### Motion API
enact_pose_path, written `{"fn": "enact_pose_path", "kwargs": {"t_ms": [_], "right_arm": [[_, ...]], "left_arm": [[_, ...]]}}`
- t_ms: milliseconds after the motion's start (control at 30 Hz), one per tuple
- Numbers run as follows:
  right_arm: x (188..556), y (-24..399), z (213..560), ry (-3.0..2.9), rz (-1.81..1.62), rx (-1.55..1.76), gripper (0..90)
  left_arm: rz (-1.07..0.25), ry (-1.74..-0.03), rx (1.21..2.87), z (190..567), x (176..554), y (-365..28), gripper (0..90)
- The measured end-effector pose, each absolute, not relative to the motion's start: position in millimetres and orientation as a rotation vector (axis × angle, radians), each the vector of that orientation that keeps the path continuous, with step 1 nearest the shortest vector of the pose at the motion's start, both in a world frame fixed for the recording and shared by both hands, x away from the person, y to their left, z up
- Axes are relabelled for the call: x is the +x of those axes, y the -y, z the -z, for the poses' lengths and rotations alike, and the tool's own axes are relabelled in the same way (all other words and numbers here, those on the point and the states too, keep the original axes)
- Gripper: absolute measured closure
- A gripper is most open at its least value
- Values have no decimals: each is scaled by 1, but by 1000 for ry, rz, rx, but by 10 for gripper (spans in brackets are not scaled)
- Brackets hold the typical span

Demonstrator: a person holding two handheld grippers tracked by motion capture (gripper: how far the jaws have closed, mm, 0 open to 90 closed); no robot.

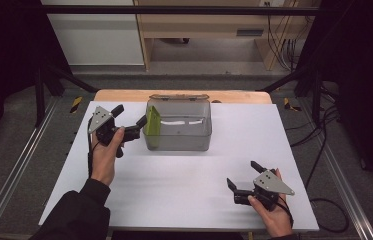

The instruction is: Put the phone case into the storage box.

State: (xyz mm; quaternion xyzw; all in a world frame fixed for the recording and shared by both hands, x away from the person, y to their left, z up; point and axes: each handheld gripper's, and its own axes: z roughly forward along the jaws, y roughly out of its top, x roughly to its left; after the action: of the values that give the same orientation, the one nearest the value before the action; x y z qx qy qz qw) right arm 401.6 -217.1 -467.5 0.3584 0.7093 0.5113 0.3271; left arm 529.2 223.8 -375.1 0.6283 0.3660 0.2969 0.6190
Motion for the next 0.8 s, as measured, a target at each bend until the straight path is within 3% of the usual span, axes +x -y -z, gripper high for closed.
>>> {"fn": "enact_pose_path", "kwargs": {"t_ms": [800], "right_arm": [[402,216,468,-1863,-1314,944,34]], "left_arm": [[-743,-847,1456,359,506,-273,14]]}}
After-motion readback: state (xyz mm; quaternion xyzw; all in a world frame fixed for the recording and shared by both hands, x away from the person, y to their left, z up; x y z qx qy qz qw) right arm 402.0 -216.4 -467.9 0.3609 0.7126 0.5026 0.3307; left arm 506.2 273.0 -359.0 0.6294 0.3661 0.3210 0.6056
